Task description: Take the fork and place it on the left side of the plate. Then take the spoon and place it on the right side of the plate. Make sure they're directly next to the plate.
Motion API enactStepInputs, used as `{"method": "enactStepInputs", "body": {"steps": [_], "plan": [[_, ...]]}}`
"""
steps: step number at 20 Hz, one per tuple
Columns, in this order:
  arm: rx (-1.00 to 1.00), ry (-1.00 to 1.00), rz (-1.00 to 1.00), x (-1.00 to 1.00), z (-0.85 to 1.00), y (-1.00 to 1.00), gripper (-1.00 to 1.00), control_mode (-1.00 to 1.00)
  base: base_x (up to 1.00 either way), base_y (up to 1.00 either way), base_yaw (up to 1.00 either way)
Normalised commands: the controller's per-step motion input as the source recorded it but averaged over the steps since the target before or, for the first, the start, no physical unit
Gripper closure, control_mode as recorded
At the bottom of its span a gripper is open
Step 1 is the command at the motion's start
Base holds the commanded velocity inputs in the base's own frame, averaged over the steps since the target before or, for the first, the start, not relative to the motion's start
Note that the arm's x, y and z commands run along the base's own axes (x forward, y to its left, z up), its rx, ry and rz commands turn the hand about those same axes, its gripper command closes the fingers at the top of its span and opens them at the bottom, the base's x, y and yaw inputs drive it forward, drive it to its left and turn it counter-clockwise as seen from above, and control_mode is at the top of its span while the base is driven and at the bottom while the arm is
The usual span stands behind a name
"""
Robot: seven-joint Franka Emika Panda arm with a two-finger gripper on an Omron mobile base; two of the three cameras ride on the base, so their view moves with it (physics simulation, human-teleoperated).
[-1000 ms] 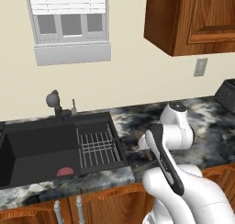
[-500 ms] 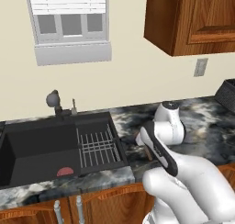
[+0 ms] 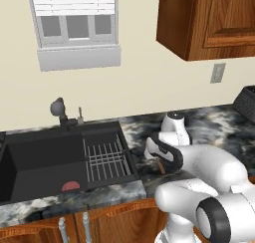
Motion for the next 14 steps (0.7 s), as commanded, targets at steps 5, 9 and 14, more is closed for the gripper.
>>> {"method": "enactStepInputs", "body": {"steps": [5,9,14], "plan": [[0.00,0.00,0.00,0.00,-0.60,0.00,-1.00,-1.00,0.00,0.00,0.00],[0.00,0.00,0.00,0.00,-0.56,0.00,-1.00,-1.00,0.00,0.00,0.00],[0.00,0.00,0.00,0.00,-0.54,0.08,1.00,-1.00,0.00,0.00,0.00]]}}
